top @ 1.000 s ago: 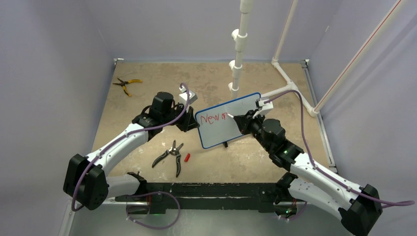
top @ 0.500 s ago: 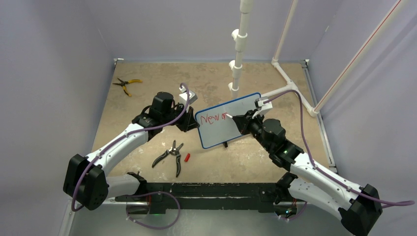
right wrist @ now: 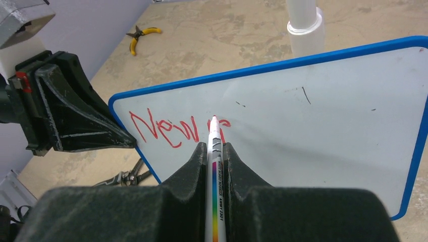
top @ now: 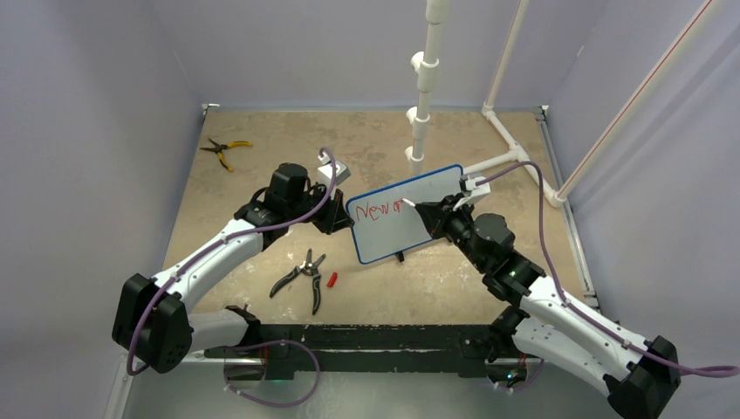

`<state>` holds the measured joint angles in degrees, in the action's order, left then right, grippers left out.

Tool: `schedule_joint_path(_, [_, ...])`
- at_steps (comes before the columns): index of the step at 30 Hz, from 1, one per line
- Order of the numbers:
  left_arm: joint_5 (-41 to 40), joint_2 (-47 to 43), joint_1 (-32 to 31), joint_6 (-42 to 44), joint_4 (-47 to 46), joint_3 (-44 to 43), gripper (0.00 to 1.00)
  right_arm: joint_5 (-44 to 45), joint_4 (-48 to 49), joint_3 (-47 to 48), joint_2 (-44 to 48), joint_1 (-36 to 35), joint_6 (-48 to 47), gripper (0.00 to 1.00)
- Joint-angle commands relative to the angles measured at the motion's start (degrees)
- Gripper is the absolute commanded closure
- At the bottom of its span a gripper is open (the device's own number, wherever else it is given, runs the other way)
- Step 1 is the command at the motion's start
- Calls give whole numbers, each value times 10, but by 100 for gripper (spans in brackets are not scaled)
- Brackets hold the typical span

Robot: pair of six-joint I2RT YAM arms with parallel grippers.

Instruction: Write a sentence on the whiteboard

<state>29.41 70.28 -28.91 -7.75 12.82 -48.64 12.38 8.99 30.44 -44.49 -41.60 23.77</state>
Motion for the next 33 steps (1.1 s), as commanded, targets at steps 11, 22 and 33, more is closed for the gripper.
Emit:
schedule_joint_path(11, [-2,-10,2,17,-25,-6,100,-20,22,-6,-19,1,-11,100])
schedule_joint_path(22, [-2,-11,2,18,-25,-5,100,-9,10,-2,-35,1,-1,100])
schedule_joint_path(33, [-2,-12,2,18,-24,-5,100,20,0,1,-9,1,1,100])
